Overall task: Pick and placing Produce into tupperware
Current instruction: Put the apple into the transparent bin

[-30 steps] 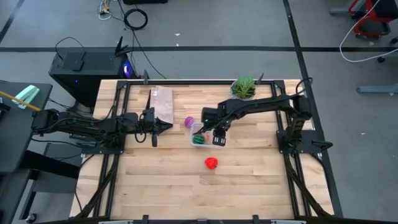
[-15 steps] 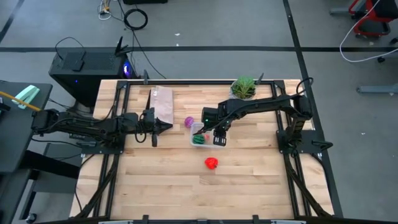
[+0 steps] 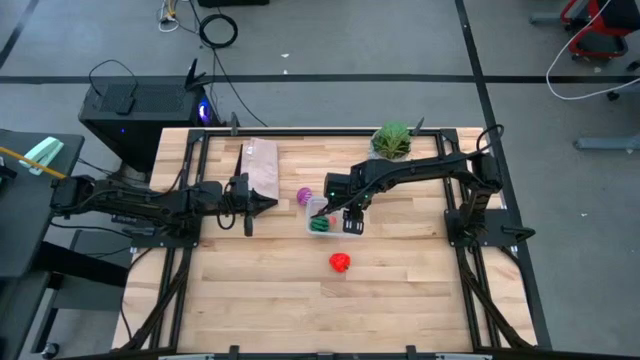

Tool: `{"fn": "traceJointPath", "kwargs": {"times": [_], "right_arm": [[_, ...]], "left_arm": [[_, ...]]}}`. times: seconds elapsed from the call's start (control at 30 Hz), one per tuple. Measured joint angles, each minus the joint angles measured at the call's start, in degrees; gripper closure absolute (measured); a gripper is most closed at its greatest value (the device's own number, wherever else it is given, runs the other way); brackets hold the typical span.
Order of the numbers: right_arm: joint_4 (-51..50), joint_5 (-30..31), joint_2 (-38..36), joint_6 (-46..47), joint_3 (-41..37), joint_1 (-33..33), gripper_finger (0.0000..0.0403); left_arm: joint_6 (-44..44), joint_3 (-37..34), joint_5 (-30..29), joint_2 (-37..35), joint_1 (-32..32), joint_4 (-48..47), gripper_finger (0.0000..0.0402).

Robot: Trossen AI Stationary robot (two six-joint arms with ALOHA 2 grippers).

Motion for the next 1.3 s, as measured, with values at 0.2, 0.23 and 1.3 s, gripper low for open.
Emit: {"fn": "traceJointPath", "kwargs": {"times": [0.2,0.23,1.3], "right_arm": [[-1.25,-0.12,-2.89,3.68,0.0,2.83,0.023],[-2.2,-0.18,-3.83,4.97,0.0,3.62,0.0231],[5.92,6.7,-15.91,67.14,-22.12,44.23,0.0231]], "left_arm": [[-0.13,0.0,0.0,0.0,-0.01,0.01,0.0384],[-0.58,0.0,0.0,0.0,0.01,0.01,0.0382],[-2.63,0.0,0.0,0.0,-0.01,-0.11,0.038]]}}
